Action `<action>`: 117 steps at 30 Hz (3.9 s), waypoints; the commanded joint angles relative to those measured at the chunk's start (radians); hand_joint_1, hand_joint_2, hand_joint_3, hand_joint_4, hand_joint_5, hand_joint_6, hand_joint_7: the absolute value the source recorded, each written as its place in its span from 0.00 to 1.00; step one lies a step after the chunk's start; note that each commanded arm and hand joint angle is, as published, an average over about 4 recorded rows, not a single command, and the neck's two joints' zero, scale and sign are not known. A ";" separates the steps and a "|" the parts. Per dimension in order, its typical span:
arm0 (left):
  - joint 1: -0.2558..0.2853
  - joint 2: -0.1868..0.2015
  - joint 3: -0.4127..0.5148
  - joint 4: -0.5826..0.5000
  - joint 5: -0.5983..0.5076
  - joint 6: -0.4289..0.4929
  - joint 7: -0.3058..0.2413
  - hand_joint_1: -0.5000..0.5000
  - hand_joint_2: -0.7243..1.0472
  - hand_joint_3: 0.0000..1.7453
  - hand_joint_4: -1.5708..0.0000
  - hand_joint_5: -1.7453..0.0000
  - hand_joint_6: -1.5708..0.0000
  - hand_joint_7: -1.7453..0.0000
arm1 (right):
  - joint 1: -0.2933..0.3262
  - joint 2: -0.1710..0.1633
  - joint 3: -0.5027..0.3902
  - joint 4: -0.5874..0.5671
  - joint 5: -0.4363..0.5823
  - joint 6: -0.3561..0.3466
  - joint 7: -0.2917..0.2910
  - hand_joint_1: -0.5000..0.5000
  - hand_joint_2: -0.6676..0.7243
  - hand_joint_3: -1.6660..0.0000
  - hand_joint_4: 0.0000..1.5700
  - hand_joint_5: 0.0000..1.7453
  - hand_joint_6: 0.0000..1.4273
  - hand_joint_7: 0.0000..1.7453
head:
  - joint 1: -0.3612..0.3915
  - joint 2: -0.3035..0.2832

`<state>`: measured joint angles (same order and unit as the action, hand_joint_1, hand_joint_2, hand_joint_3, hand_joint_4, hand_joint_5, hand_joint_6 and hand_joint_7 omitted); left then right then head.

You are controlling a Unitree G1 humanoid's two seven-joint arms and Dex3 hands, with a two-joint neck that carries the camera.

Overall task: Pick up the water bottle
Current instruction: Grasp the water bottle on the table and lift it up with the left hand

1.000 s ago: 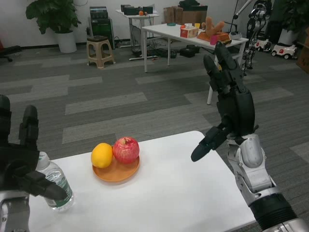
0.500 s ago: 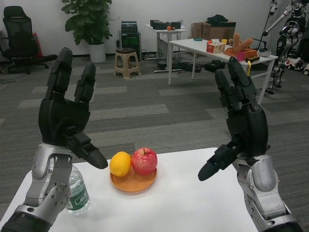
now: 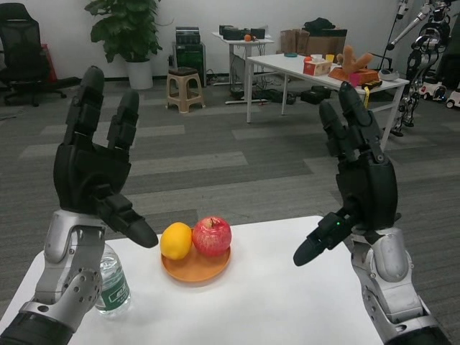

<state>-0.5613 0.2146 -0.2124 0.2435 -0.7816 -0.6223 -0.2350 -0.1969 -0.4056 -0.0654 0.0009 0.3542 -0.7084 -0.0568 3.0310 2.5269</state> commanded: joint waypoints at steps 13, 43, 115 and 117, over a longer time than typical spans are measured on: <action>0.210 0.015 0.257 -0.225 0.095 0.061 0.046 0.13 0.20 0.05 1.00 0.94 1.00 1.00 | -0.017 -0.009 -0.001 0.061 0.012 -0.008 -0.003 0.04 0.95 1.00 0.00 0.00 0.00 0.00 | 0.460 -0.147; 0.540 0.038 0.765 -0.489 0.195 0.575 -0.038 0.00 0.20 0.03 1.00 0.94 1.00 1.00 | -0.078 -0.007 0.009 0.175 0.012 -0.010 -0.003 0.04 0.95 1.00 0.00 0.00 0.00 0.00 | 0.569 -0.209; 0.202 0.112 0.178 0.385 0.175 0.375 -0.136 0.00 0.30 0.03 1.00 0.94 1.00 1.00 | 0.013 0.004 0.016 0.080 0.022 -0.015 -0.008 0.04 0.95 1.00 0.00 0.00 0.00 0.00 | 0.524 -0.146; 0.198 0.116 0.168 0.394 0.173 0.375 -0.136 0.00 0.30 0.00 1.00 0.94 1.00 1.00 | 0.013 0.004 0.017 0.082 0.022 -0.016 -0.008 0.04 0.95 1.00 0.00 0.00 0.00 0.00 | 0.525 -0.150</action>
<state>-0.3450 0.3178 -0.0380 0.6252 -0.6036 -0.2466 -0.3694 -0.1919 -0.4009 -0.0465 0.0830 0.3626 -0.7156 -0.0596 3.5555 2.3789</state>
